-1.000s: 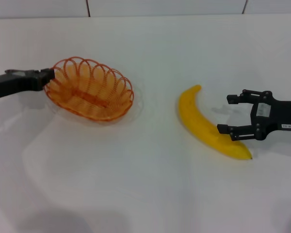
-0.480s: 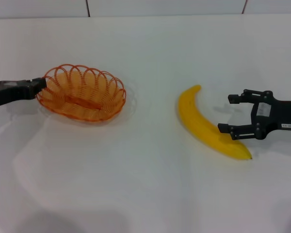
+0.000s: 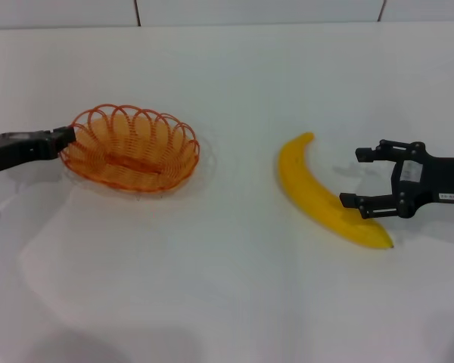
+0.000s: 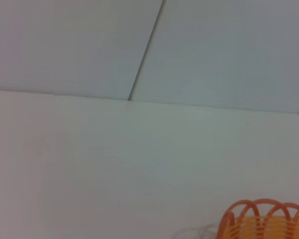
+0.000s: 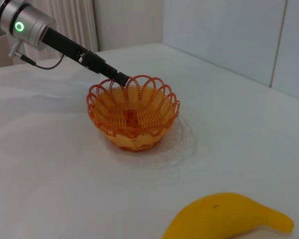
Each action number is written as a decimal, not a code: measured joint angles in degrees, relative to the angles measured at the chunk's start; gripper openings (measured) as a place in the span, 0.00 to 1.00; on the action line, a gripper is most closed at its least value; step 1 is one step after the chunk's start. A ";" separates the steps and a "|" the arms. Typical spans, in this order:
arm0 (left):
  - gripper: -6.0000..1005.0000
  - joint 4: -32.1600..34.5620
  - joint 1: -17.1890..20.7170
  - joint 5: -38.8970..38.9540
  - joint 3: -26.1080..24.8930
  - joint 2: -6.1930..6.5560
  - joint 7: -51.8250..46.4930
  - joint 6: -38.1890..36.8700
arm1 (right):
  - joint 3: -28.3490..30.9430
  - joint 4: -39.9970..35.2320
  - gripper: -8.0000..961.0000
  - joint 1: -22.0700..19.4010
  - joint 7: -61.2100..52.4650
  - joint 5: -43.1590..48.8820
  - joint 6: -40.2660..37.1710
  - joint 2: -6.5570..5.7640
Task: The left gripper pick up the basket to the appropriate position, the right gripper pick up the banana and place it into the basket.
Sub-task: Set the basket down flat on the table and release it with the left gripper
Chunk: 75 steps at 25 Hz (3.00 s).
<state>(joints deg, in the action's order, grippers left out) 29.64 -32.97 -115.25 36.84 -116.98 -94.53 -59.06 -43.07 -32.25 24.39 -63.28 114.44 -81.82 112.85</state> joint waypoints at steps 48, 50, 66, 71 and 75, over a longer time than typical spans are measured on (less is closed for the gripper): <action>0.08 -3.52 1.88 6.00 0.51 -0.02 1.56 -0.60 | -0.09 0.00 0.83 -0.09 0.40 0.00 0.00 0.22; 0.08 -3.55 1.81 6.00 0.51 -0.01 1.56 -0.61 | -0.09 0.00 0.83 -0.07 0.41 0.00 0.00 0.25; 0.19 -3.63 1.99 6.33 0.60 -0.02 1.58 -0.62 | -1.41 -0.01 0.83 0.17 0.10 0.00 1.44 0.69; 0.29 -3.51 2.14 6.72 0.41 -0.06 2.47 -0.62 | -1.41 0.00 0.82 0.16 0.05 0.00 1.49 0.70; 0.43 -3.45 2.76 9.14 0.47 -0.08 5.02 -0.73 | -1.40 0.00 0.82 0.15 0.04 0.00 1.50 0.70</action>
<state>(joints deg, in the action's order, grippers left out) 26.19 -30.22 -106.11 37.31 -117.05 -89.51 -59.79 -44.47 -32.26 24.54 -63.25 114.43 -80.33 113.56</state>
